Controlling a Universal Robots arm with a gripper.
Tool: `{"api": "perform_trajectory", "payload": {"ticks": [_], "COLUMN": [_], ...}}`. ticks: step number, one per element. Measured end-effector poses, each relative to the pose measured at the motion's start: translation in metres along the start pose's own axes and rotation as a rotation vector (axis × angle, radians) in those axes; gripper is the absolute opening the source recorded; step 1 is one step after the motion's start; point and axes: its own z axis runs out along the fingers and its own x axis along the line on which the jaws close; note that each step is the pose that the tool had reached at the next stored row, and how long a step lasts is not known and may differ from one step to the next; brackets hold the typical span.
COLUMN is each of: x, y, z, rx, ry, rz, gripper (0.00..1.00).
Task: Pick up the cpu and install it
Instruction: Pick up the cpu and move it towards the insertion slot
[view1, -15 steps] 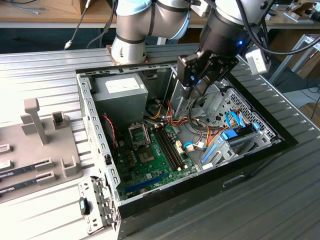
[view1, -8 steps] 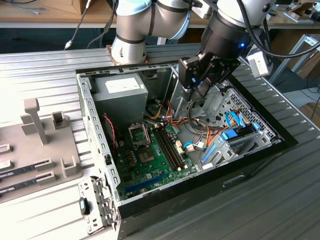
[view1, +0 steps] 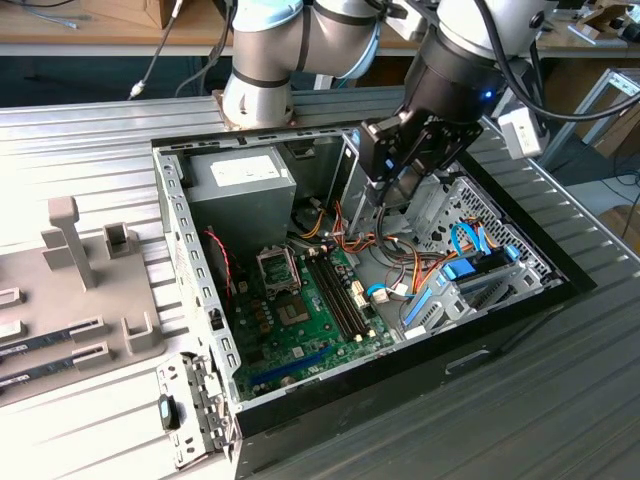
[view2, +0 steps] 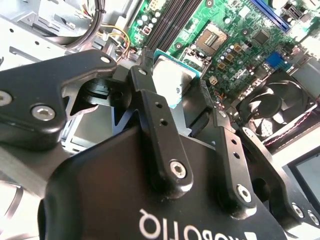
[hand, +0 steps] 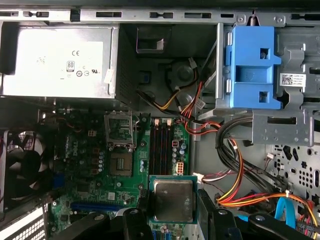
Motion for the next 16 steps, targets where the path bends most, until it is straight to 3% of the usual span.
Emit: {"api": "perform_trajectory", "payload": {"ticks": [16], "x": [0.0002], "y": [-0.0075], "z": [0.0014], "rx": [0.0], "ry": [0.0], "rz": [0.0], "gripper": [0.47]}}
